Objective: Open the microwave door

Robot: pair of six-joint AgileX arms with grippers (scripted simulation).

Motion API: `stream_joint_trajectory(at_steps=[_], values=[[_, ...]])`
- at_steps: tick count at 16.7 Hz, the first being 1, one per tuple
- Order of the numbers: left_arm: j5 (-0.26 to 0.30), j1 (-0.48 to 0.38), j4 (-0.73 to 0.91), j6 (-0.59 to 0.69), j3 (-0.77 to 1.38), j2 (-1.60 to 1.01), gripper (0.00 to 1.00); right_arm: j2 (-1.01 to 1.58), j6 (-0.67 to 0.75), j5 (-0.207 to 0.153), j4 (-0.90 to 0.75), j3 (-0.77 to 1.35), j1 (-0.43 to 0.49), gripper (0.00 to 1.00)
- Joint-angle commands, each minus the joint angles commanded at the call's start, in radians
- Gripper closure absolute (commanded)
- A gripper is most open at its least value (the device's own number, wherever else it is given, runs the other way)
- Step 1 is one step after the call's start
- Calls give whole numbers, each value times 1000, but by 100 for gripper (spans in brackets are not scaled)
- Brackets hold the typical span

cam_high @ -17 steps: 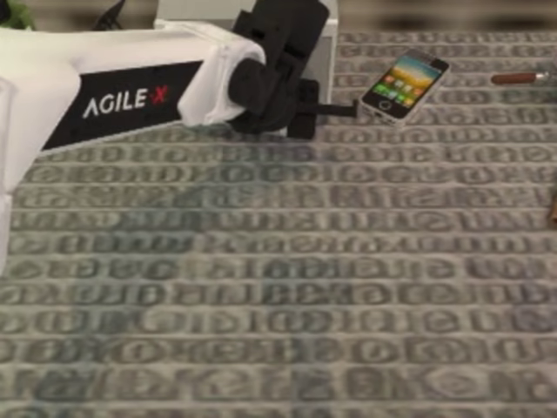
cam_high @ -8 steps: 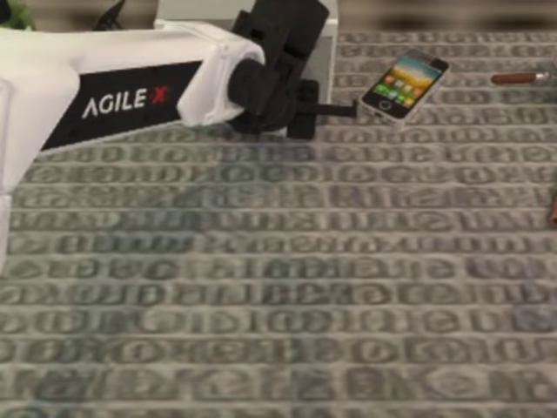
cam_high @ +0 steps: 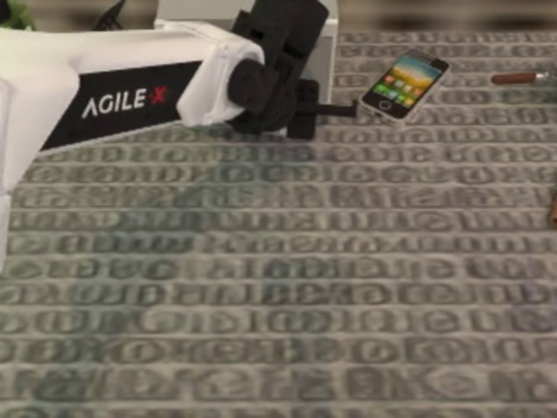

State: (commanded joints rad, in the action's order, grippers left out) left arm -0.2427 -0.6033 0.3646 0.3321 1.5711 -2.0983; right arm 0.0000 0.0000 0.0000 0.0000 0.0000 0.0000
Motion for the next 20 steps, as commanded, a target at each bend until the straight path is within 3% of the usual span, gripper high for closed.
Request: stream_joint_trajectory(at_steps=[6, 14, 20], values=[[0, 0, 0, 0, 0, 0, 100, 0, 0, 0, 0, 0, 0, 0], [58, 16, -47, -74, -86, 55, 100, 0, 0, 0, 0, 0, 0, 0], [59, 16, -47, -74, -87, 55, 100, 0, 0, 0, 0, 0, 0, 0]])
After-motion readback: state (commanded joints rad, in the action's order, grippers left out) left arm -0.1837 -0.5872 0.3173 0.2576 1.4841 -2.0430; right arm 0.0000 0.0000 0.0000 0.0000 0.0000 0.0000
